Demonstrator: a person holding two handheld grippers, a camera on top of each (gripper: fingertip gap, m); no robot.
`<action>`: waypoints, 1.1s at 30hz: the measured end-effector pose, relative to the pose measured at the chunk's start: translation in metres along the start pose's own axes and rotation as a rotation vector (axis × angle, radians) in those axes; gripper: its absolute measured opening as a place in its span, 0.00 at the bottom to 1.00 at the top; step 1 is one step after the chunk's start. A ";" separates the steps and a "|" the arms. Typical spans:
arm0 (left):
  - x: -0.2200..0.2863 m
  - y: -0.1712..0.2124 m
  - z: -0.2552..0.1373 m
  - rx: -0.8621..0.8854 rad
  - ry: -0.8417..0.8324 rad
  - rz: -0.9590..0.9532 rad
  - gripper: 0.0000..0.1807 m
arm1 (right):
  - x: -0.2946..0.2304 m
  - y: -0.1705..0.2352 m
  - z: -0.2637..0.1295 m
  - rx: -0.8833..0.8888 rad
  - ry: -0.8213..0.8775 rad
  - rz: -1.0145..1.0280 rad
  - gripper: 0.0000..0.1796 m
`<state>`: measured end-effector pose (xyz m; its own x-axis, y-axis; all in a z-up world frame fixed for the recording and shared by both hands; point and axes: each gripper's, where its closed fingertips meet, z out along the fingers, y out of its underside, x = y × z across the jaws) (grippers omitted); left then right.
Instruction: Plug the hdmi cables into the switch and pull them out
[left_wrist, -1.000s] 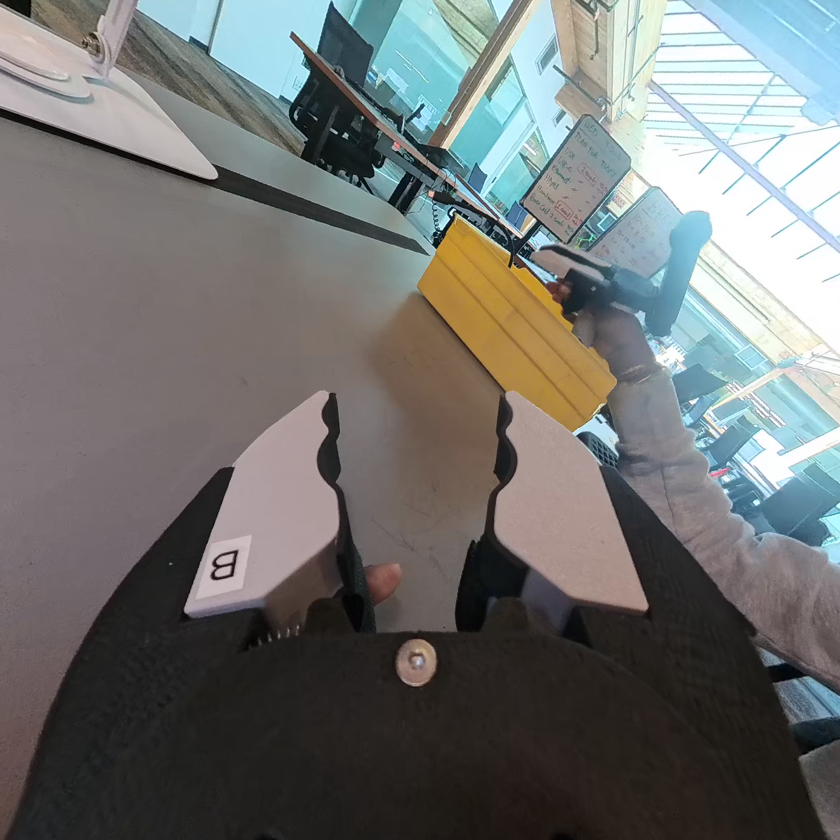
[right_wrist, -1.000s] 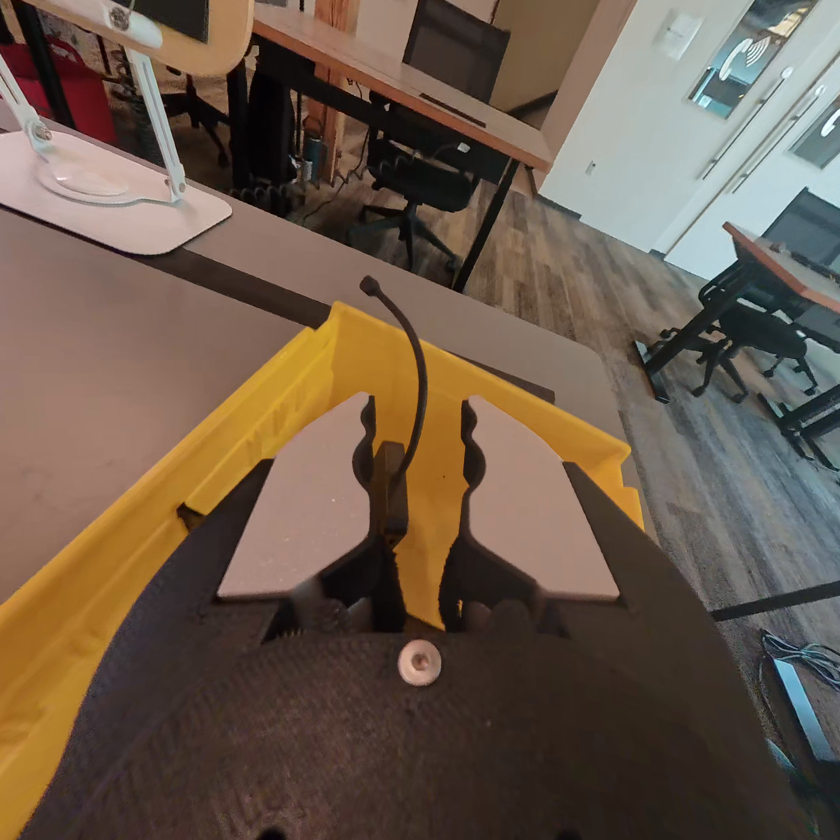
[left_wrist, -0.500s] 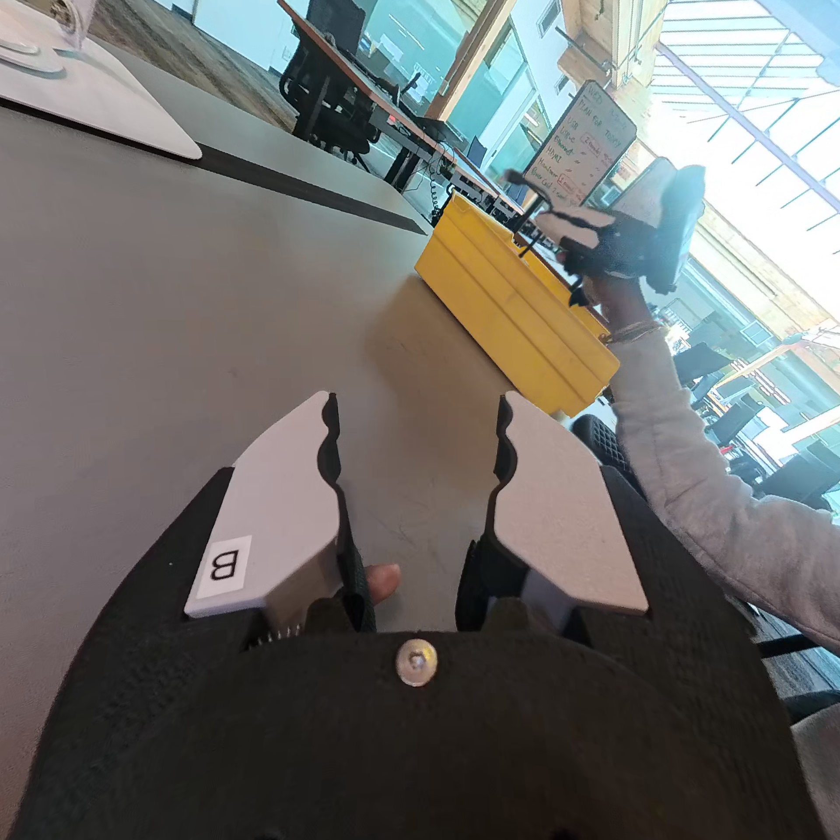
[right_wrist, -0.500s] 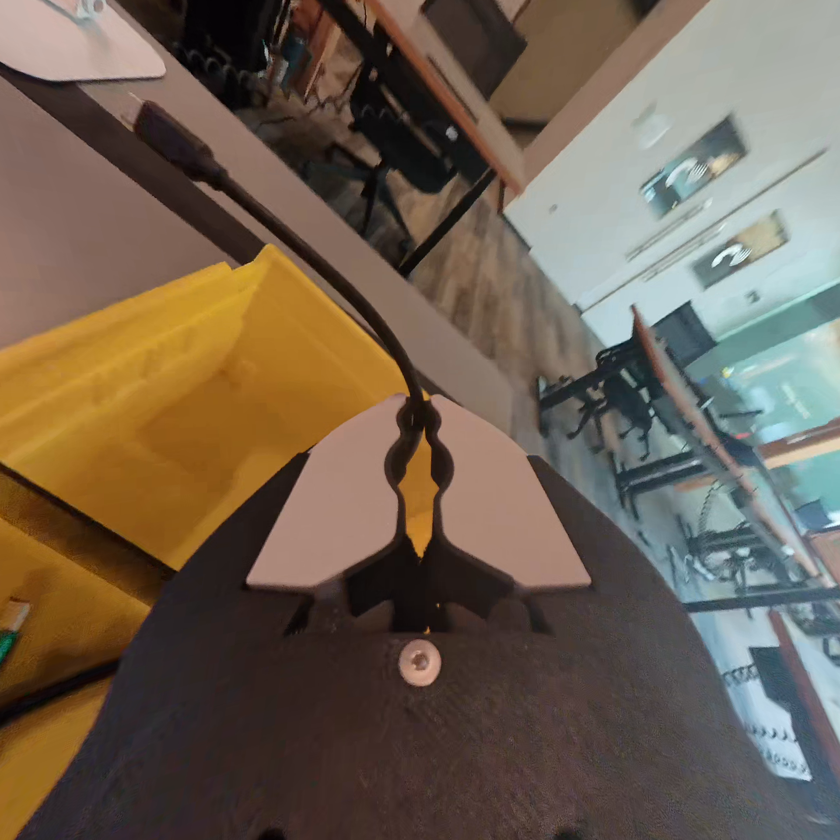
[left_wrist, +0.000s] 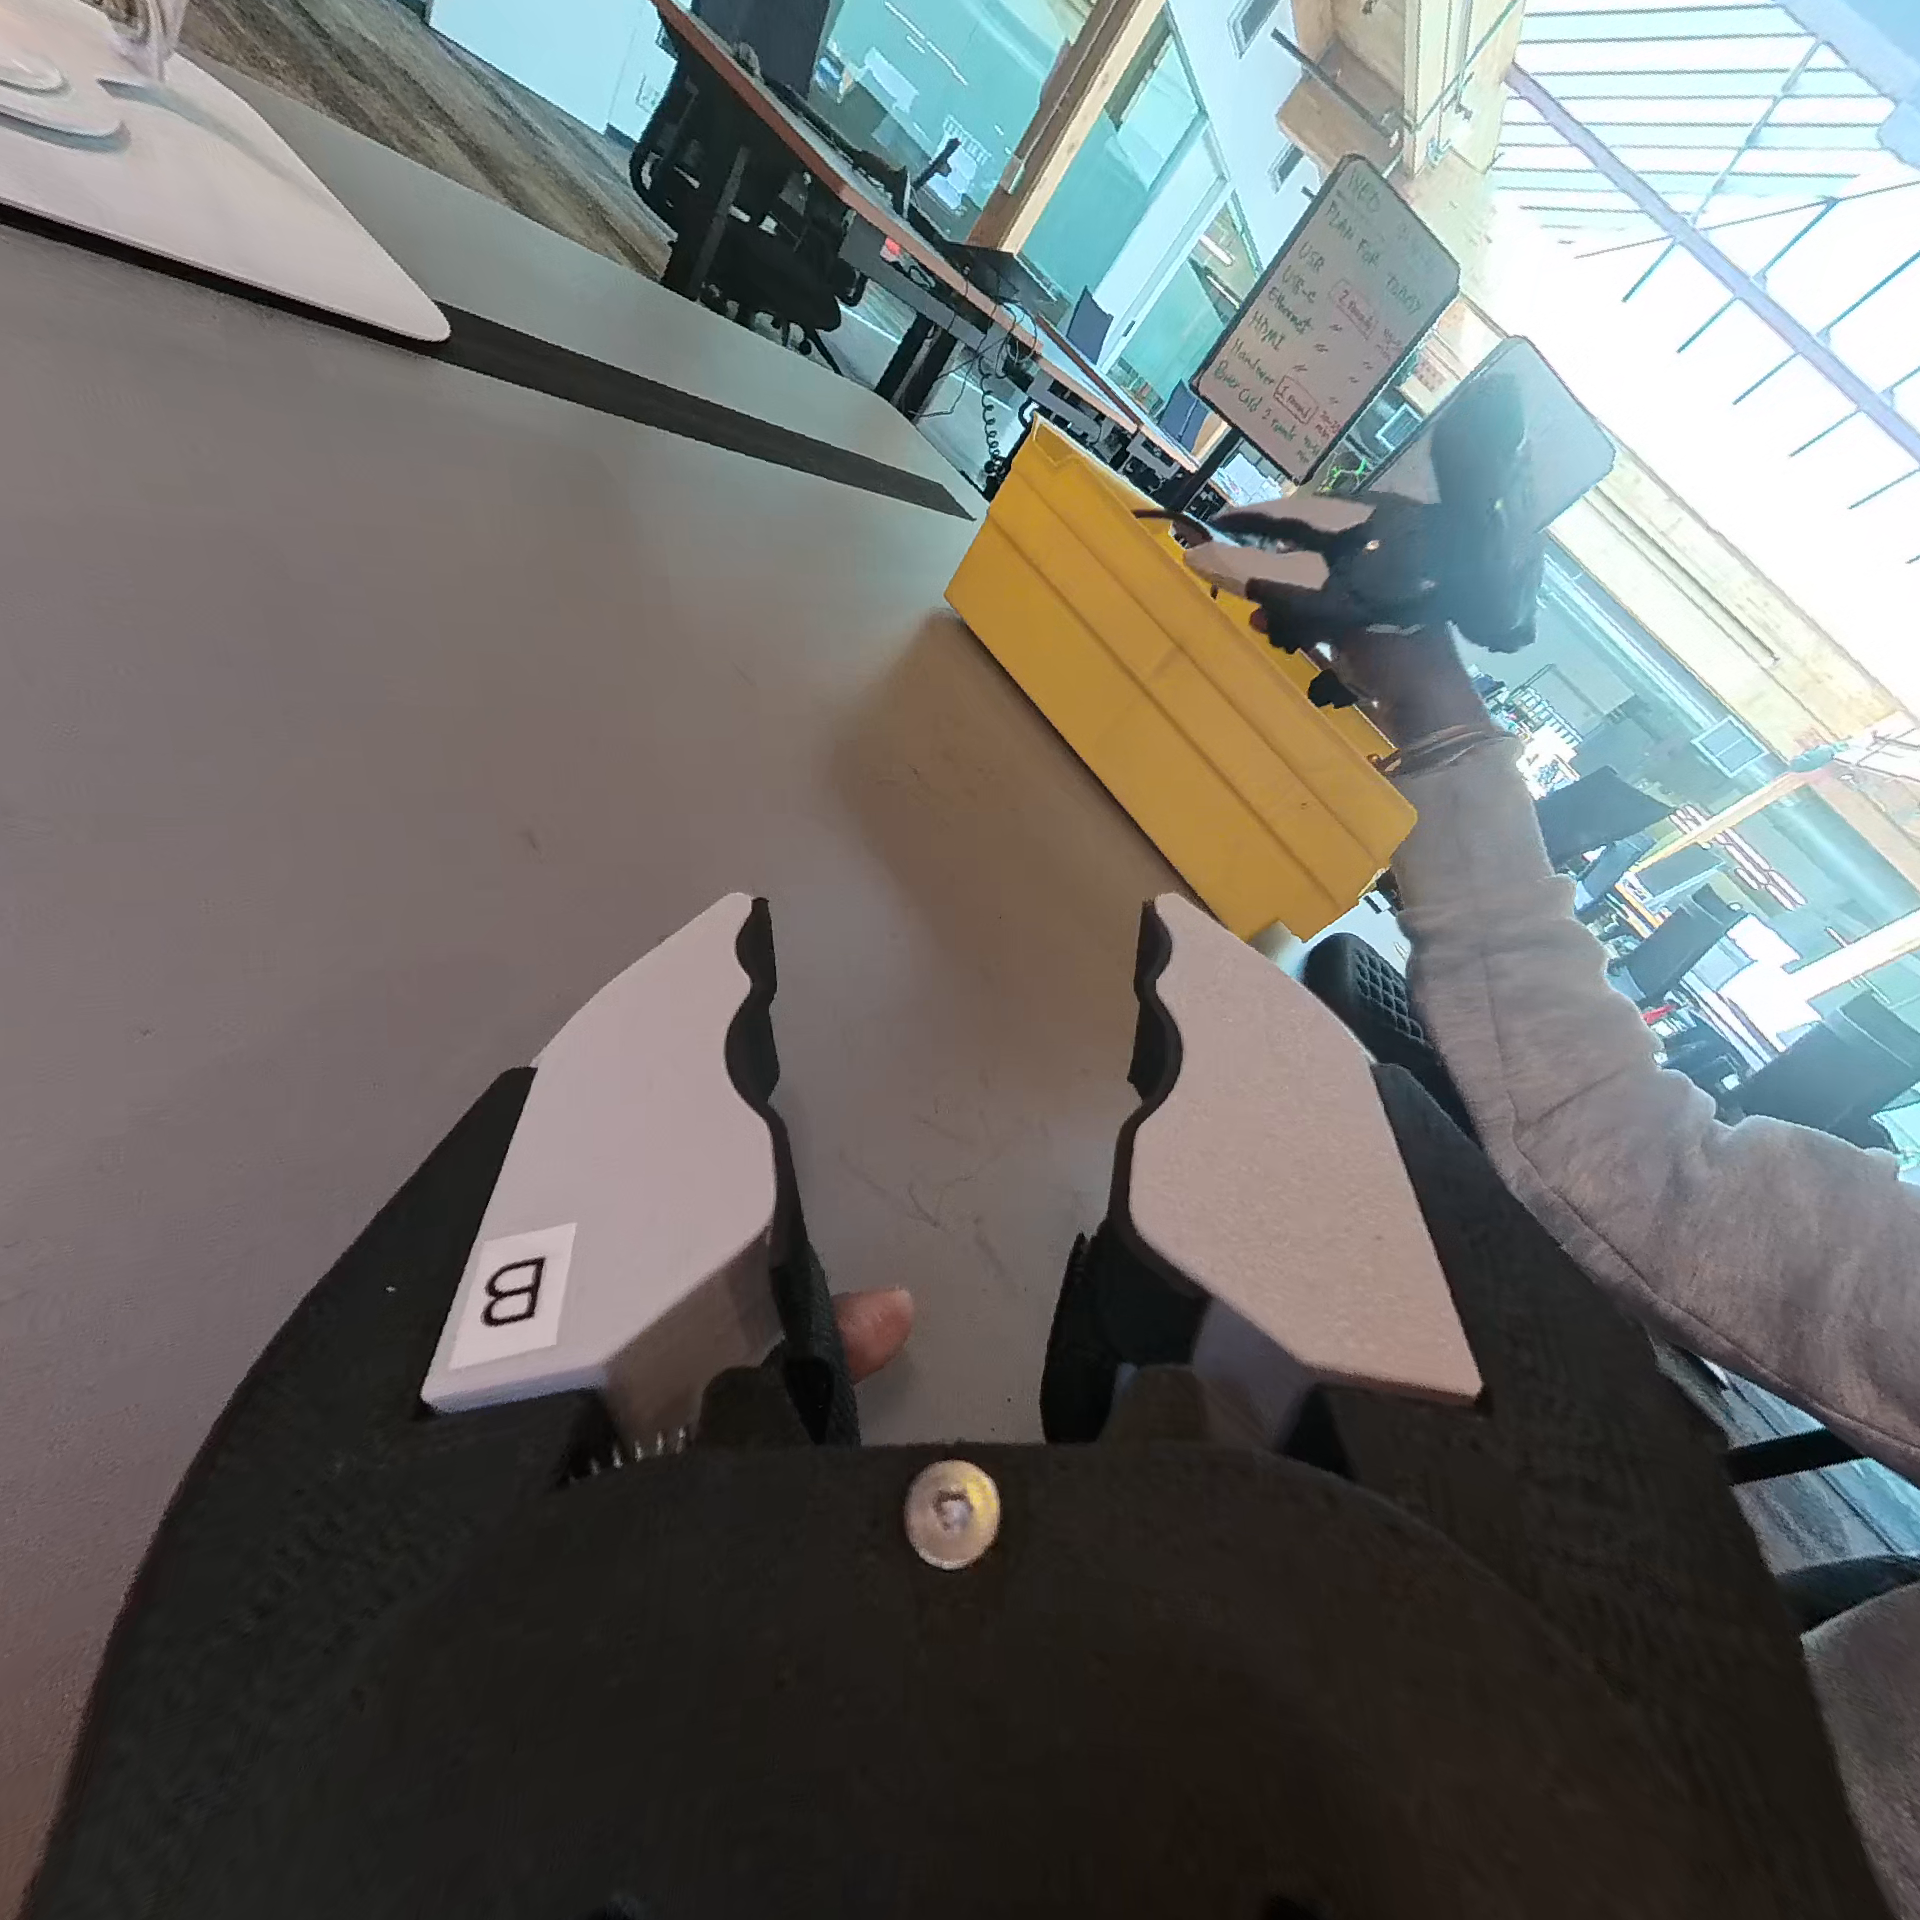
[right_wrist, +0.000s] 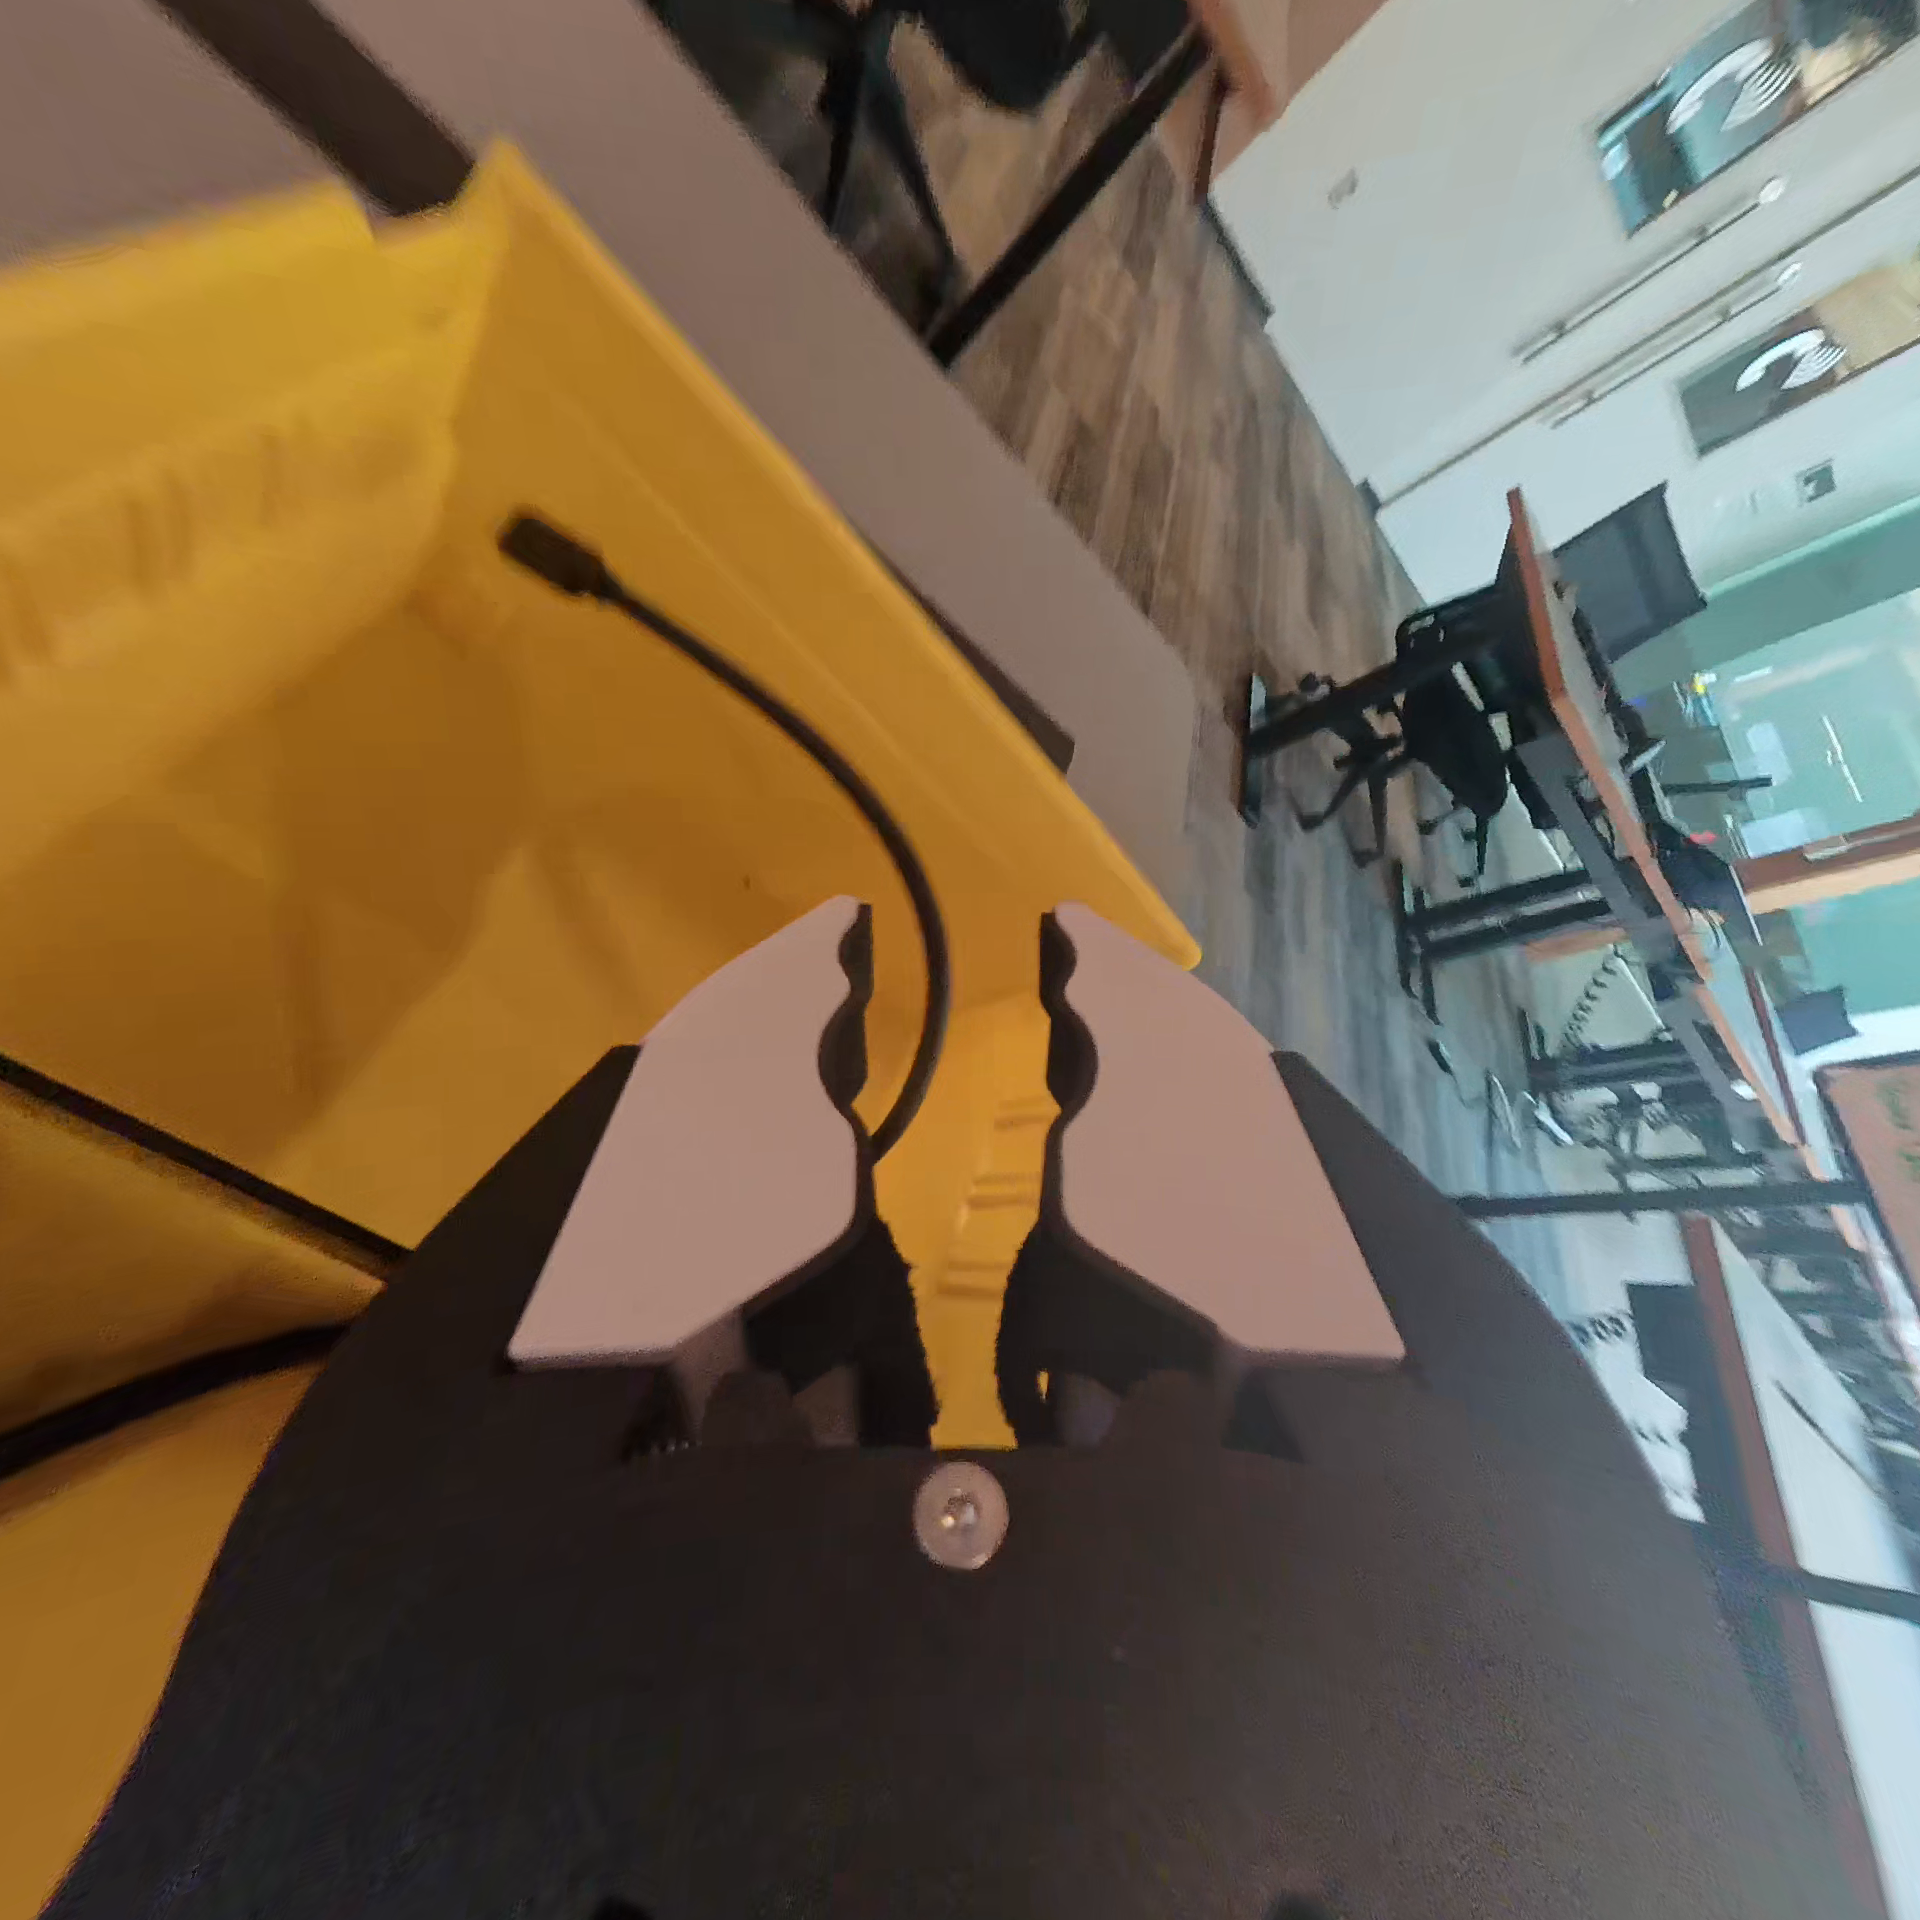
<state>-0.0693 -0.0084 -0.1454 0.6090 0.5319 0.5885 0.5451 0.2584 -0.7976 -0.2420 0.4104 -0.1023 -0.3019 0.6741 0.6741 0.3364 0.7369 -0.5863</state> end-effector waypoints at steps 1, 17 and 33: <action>0.001 0.000 0.000 -0.002 0.001 0.007 0.36 | 0.003 -0.009 -0.004 0.057 0.004 0.032 0.21; 0.016 -0.027 -0.009 0.171 -0.140 0.643 0.39 | 0.090 -0.123 -0.226 1.727 0.180 0.973 0.47; 0.050 -0.073 -0.048 0.523 -0.156 0.782 0.38 | -0.206 -0.255 -0.188 1.416 -0.671 0.659 0.45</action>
<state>-0.0505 -0.0392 -0.0512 0.5877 0.7984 -0.1311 -0.3341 0.0920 -0.9380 -0.0978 0.0745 -0.0070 -0.8677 0.4883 0.0935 -0.3386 -0.4427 -0.8303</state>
